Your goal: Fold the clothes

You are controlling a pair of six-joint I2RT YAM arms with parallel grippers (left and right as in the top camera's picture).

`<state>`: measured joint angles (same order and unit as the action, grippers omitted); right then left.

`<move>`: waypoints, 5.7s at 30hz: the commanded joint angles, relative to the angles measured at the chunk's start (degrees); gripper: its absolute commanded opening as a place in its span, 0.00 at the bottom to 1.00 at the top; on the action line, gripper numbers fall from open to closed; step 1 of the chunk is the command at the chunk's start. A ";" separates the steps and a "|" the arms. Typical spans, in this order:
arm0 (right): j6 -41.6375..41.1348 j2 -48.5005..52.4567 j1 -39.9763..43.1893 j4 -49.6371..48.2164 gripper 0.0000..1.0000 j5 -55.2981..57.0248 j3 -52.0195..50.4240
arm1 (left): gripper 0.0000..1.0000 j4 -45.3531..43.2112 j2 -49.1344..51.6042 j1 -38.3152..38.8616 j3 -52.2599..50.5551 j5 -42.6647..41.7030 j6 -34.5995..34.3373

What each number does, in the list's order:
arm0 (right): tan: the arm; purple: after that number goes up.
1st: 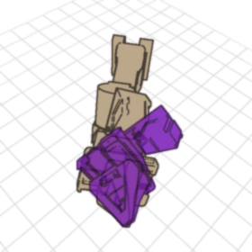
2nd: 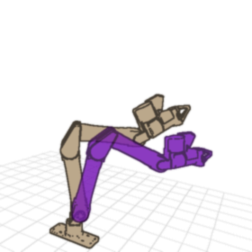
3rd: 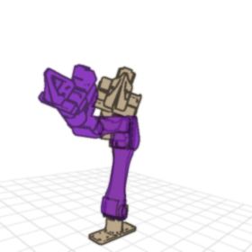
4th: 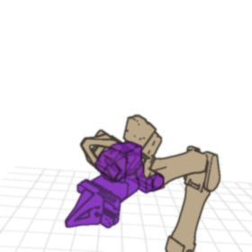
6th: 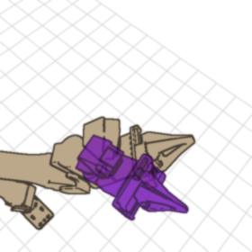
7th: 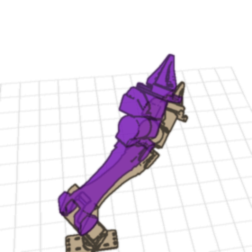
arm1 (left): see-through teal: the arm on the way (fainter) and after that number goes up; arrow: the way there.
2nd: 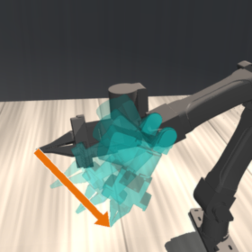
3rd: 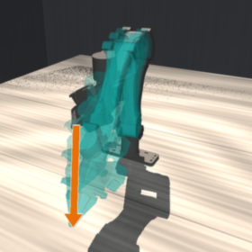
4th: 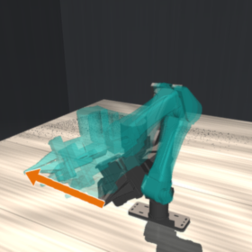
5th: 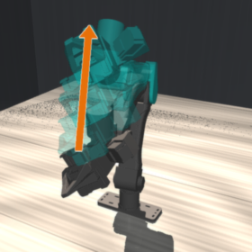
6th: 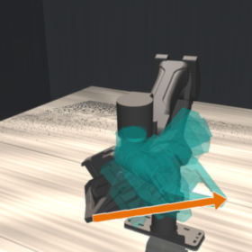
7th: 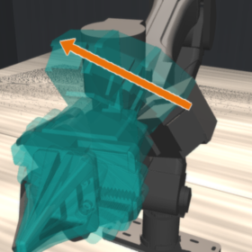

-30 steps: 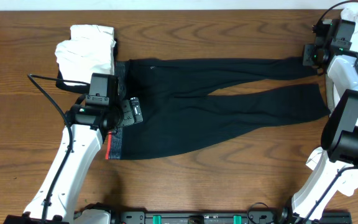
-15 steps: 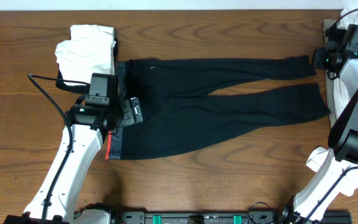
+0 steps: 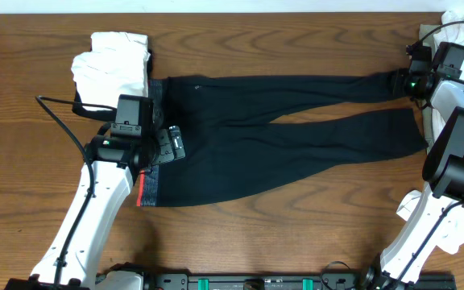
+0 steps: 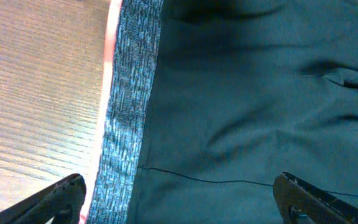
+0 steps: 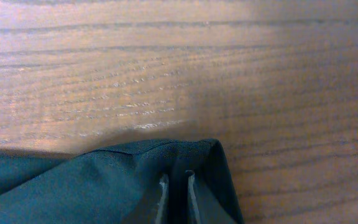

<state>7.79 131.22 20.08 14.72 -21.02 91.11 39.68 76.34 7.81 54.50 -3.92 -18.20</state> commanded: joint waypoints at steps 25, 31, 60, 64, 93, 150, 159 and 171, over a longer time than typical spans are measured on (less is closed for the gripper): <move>-4.50 -2.95 0.11 -12.76 0.01 0.00 0.52 | 0.98 0.09 -0.13 -0.13 0.92 0.31 -0.09; -2.78 -2.14 -0.24 -13.99 0.01 1.73 0.50 | 0.98 0.09 -0.13 -0.11 0.92 0.31 -0.09; -5.25 -6.21 -2.89 -15.10 0.99 10.25 1.11 | 0.98 0.09 -0.13 -0.11 0.92 0.31 -0.09; -5.22 -10.58 -2.86 -1.44 0.92 10.25 1.11 | 0.98 0.09 -0.13 -0.11 0.92 0.31 -0.09; 0.44 -0.98 -3.87 1.95 0.01 7.06 0.92 | 0.98 0.09 -0.13 -0.11 0.92 0.31 -0.09; -5.46 -28.11 -0.09 36.13 0.12 14.34 8.28 | 0.98 0.09 -0.15 -0.11 0.92 0.31 -0.09; -10.99 -36.87 0.55 51.23 0.20 14.34 8.26 | 0.98 -4.37 -0.13 -0.13 0.92 0.31 -0.09; -15.43 -38.01 0.55 59.21 0.32 14.93 -0.81 | 0.98 2.36 -4.42 -0.13 0.92 -0.17 -3.17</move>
<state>-5.32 93.62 20.27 74.11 -6.44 93.93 40.51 75.37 7.81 54.57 -4.10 -19.35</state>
